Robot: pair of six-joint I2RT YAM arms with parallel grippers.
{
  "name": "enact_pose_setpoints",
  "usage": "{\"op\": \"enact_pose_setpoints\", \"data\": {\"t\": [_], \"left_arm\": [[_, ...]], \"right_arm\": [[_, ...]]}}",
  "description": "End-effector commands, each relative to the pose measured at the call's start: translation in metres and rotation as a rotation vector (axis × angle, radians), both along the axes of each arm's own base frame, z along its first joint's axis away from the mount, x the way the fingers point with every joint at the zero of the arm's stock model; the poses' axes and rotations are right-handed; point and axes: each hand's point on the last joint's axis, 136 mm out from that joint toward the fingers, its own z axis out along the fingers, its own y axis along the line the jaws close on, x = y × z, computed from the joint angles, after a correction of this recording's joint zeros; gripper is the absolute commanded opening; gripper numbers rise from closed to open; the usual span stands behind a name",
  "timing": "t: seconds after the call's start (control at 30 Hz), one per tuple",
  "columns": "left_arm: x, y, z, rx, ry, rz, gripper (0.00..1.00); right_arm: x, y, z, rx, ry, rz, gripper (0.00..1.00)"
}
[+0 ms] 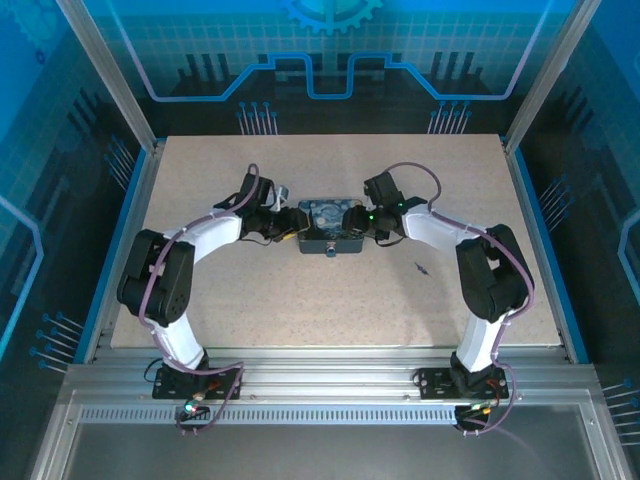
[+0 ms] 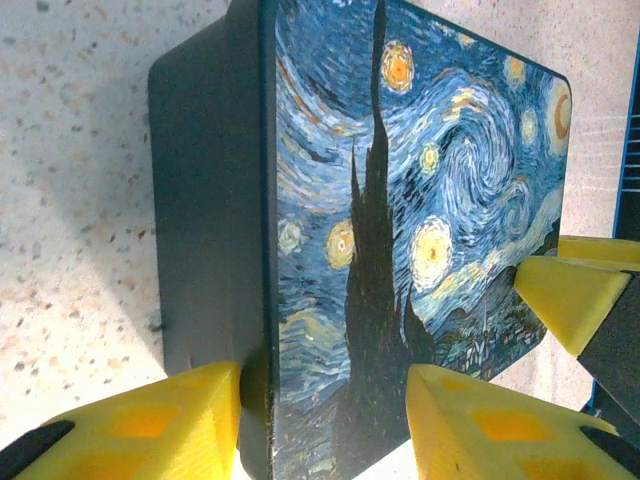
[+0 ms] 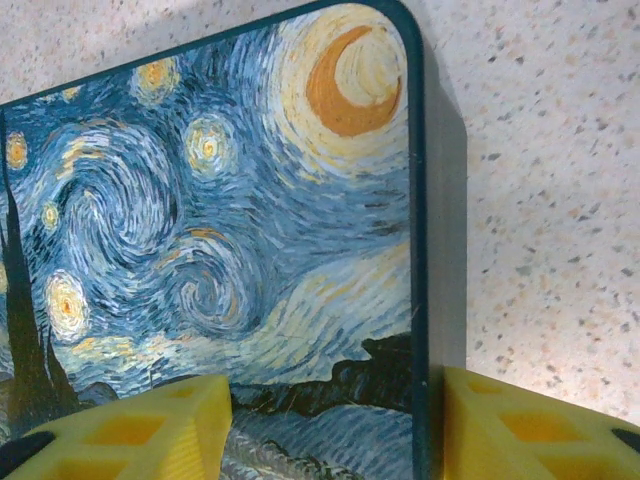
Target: Unlock the padlock with the key
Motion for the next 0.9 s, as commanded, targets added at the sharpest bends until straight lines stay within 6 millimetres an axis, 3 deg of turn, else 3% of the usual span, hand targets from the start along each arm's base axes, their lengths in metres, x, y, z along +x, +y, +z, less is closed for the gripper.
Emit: {"op": "enact_pose_setpoints", "data": {"t": [0.0, 0.3, 0.6, 0.87], "left_arm": [[0.000, -0.037, 0.018, -0.083, -0.007, -0.093, 0.47], [0.010, -0.043, 0.017, -0.089, 0.003, -0.093, 0.47], [0.009, -0.038, 0.015, -0.059, 0.000, -0.069, 0.49], [0.010, -0.023, 0.020, 0.020, -0.042, -0.034, 0.64]], "right_arm": [[0.004, 0.013, 0.000, 0.014, 0.011, 0.046, 0.56], [0.017, 0.000, 0.002, 0.012, 0.008, 0.012, 0.56], [0.015, -0.006, 0.003, 0.017, 0.010, 0.003, 0.59], [0.009, -0.013, 0.011, 0.004, -0.008, -0.006, 0.64]]}}
